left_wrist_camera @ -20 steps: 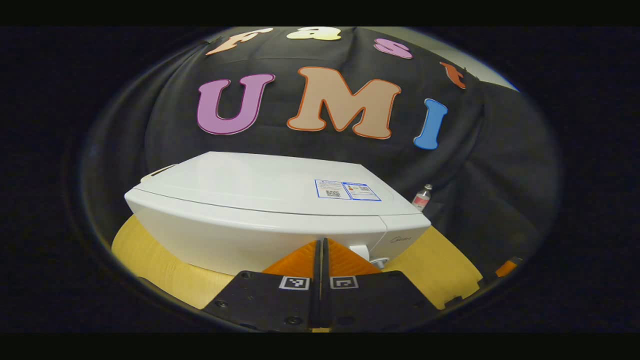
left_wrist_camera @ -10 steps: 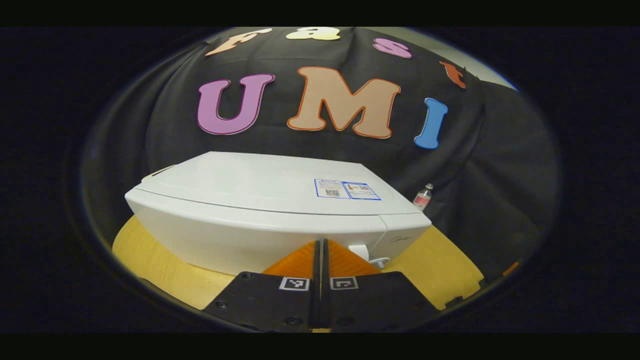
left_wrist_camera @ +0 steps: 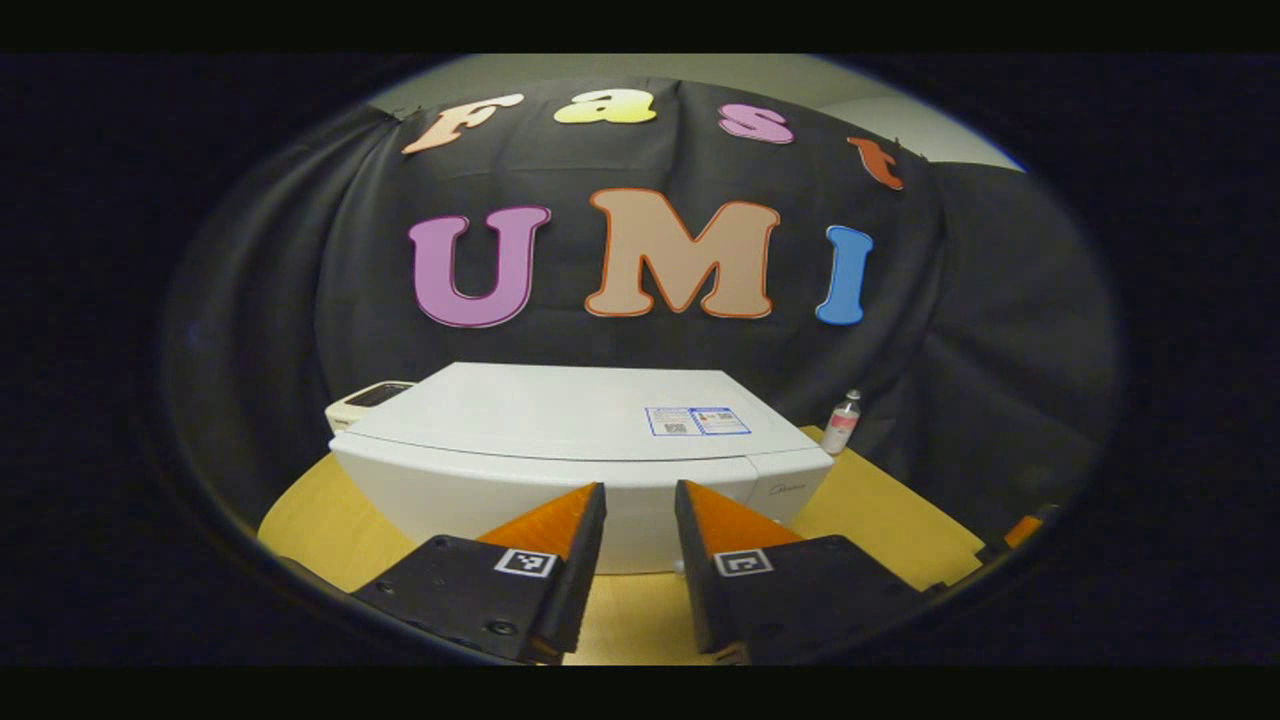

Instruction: Open the microwave oven with the left hand, put the food in, and close the microwave oven.

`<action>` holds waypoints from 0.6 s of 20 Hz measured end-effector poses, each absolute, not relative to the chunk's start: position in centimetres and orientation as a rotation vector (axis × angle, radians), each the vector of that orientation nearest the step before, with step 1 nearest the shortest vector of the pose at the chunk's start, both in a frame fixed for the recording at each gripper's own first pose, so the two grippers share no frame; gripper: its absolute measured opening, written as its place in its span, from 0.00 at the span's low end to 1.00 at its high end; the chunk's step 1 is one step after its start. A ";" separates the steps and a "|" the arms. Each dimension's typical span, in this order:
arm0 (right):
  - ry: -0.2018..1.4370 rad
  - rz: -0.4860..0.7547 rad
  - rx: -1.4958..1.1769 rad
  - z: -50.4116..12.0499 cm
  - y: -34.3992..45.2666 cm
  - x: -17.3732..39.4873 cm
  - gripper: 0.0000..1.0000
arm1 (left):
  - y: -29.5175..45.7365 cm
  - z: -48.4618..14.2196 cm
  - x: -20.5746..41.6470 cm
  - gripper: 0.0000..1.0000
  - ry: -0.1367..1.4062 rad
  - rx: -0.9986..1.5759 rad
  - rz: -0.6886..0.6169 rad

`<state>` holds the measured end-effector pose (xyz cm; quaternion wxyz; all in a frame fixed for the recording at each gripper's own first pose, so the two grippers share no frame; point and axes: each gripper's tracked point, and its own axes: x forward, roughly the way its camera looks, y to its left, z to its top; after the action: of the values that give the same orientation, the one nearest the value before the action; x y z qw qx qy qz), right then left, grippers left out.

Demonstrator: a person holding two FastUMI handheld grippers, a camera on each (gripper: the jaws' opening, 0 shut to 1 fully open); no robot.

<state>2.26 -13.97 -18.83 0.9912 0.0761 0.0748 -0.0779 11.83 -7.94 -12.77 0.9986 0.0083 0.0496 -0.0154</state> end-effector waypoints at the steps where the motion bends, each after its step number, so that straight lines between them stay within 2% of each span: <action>1: 0.143 -0.144 0.143 -18.3 -13.7 2.4 0.92 | -7.7 -12.4 11.1 0.56 0.090 0.009 -0.030; 2: 0.136 -0.129 0.140 -17.1 -13.5 2.9 0.92 | -7.5 -11.9 10.4 0.62 0.080 -0.003 -0.029; 3: 0.123 -0.112 0.142 -16.3 -13.1 3.1 0.92 | -7.2 -11.3 9.4 0.75 0.071 -0.017 -0.027; 4: 0.106 -0.095 0.146 -15.3 -12.8 3.4 1.00 | -6.7 -10.3 8.7 0.84 0.060 -0.032 -0.012; 5: 0.087 -0.079 0.146 -14.4 -12.6 3.7 1.00 | -6.0 -9.9 7.8 0.99 0.051 -0.046 0.003; 8: 0.036 -0.057 0.100 -11.8 -12.4 4.3 0.99 | -3.3 -8.4 5.5 0.96 0.026 -0.056 0.072; 9: 0.023 -0.044 0.090 -11.0 -12.2 4.3 0.91 | -2.5 -7.8 4.7 0.96 0.015 -0.052 0.093; 12: -0.002 0.029 0.067 -8.4 -10.0 4.4 0.92 | -0.2 -5.5 2.5 0.96 -0.029 -0.033 0.156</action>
<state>4.39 -10.05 -8.40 0.9993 0.0337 -0.0012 0.0147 2.54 -0.25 -5.53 0.9967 -0.0164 -0.0144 0.0782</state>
